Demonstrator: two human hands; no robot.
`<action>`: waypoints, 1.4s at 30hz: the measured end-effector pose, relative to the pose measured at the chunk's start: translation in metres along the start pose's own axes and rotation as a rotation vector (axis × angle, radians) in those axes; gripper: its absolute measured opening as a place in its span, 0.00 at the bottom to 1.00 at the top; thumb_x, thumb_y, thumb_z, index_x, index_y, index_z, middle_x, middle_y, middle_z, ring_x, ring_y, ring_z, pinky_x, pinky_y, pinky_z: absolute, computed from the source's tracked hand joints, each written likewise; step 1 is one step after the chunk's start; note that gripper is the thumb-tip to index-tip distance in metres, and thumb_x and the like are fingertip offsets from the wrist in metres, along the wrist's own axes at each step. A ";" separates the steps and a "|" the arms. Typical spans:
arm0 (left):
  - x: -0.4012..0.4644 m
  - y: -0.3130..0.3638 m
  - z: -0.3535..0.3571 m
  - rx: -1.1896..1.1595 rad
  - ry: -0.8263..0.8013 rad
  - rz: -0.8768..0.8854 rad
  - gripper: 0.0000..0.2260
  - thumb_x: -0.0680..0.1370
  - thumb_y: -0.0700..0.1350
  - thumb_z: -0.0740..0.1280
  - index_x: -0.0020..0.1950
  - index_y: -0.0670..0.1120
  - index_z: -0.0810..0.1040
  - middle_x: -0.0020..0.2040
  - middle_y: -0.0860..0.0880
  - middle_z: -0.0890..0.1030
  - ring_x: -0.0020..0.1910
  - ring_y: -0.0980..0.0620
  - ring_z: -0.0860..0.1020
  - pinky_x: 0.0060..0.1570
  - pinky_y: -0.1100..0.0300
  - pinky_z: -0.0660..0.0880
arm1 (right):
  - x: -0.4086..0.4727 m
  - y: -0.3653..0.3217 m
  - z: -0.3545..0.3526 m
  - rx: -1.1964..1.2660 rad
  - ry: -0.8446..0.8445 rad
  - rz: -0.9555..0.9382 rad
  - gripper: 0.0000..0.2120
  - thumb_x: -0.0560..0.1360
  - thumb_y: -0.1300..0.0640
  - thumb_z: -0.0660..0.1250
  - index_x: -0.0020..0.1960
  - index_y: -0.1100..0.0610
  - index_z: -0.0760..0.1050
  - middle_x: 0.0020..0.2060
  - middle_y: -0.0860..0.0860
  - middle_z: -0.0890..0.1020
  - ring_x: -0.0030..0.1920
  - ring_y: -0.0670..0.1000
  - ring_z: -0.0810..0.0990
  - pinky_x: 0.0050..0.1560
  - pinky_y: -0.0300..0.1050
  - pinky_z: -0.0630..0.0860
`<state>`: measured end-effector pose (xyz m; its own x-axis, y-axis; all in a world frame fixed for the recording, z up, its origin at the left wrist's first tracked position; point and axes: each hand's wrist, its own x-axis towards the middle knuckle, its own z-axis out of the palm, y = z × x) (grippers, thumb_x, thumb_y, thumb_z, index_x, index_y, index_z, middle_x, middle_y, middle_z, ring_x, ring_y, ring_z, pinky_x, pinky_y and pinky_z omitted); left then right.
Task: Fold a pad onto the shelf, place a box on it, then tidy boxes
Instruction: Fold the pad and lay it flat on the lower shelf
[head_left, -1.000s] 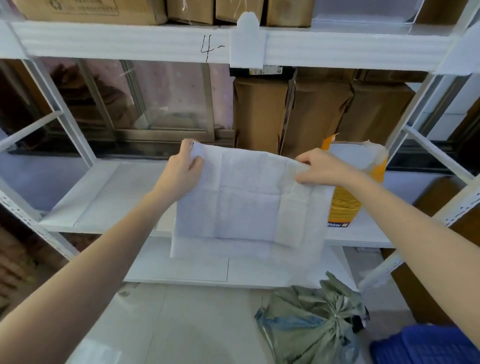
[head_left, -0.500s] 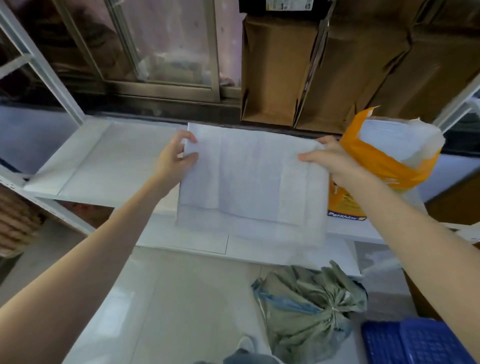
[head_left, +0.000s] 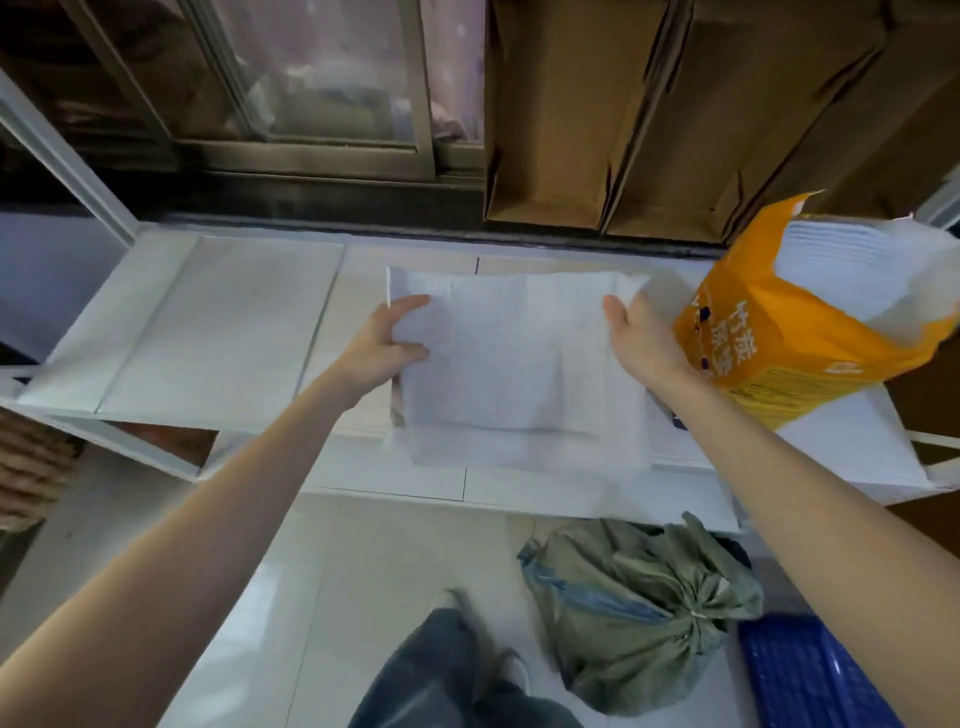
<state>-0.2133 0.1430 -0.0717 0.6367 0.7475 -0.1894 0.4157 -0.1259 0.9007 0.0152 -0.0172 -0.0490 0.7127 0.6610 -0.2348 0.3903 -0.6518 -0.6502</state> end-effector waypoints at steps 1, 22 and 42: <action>0.006 0.001 0.000 0.049 -0.005 0.034 0.24 0.73 0.35 0.67 0.67 0.50 0.72 0.63 0.47 0.69 0.57 0.53 0.70 0.39 0.82 0.66 | 0.003 -0.003 0.003 0.023 -0.040 0.043 0.31 0.80 0.50 0.55 0.76 0.61 0.45 0.70 0.62 0.66 0.67 0.63 0.69 0.64 0.53 0.67; 0.089 -0.067 0.012 0.410 -0.014 0.006 0.26 0.74 0.33 0.60 0.71 0.49 0.66 0.65 0.39 0.68 0.60 0.40 0.71 0.52 0.62 0.66 | 0.064 0.023 0.075 -0.134 -0.038 -0.108 0.34 0.73 0.67 0.64 0.75 0.60 0.53 0.75 0.55 0.58 0.73 0.57 0.61 0.69 0.46 0.61; 0.083 -0.143 0.042 0.525 -0.053 -0.045 0.25 0.74 0.33 0.61 0.70 0.46 0.67 0.75 0.42 0.51 0.47 0.38 0.77 0.46 0.55 0.75 | 0.091 0.079 0.130 -0.161 -0.107 -0.070 0.30 0.69 0.75 0.56 0.70 0.63 0.65 0.71 0.58 0.60 0.68 0.57 0.68 0.62 0.41 0.67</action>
<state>-0.1926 0.1953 -0.2326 0.6371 0.7275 -0.2546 0.7038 -0.4143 0.5771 0.0355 0.0400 -0.2153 0.6179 0.7369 -0.2741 0.5312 -0.6484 -0.5454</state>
